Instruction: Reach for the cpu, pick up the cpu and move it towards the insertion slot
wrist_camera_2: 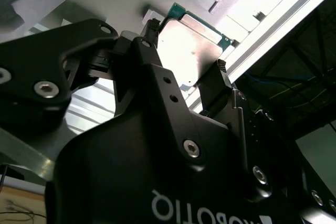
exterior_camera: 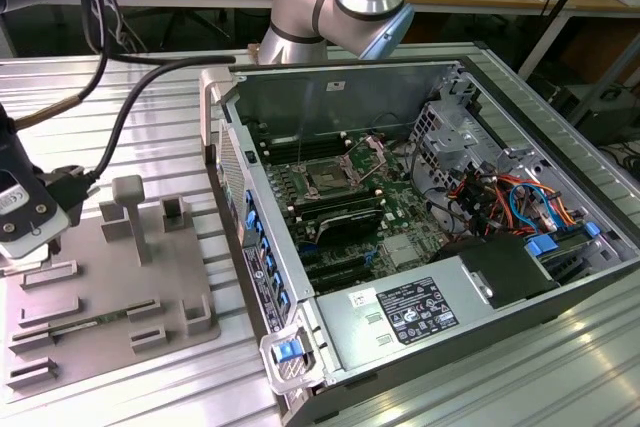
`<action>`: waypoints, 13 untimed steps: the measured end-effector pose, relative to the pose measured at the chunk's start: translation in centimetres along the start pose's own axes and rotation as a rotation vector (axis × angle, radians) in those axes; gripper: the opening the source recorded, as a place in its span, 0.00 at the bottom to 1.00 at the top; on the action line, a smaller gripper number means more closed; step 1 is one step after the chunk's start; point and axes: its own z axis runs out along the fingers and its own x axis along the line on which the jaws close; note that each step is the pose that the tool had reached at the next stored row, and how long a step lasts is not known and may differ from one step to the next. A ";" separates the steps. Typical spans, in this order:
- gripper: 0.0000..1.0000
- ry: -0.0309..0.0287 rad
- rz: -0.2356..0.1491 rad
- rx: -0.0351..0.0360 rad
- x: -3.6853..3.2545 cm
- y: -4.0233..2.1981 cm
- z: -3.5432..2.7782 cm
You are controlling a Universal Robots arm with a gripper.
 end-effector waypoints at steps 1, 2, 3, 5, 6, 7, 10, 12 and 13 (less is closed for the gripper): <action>0.55 0.0000 0.000 0.0000 0.00 0.00 -0.05; 0.55 0.0002 0.000 0.0000 0.00 0.01 -0.10; 0.55 0.0001 0.000 0.0000 0.00 0.01 -0.15; 0.55 0.0001 0.000 0.0001 0.00 0.01 -0.25; 0.55 0.0001 0.000 0.0001 0.01 0.02 -0.31; 0.55 0.0001 0.000 0.0000 0.01 0.02 -0.36; 0.55 0.0001 0.000 0.0000 0.01 0.03 -0.57; 0.55 0.0001 0.000 0.0001 0.01 0.04 -0.67; 0.55 0.0001 0.000 0.0001 0.01 0.04 -0.74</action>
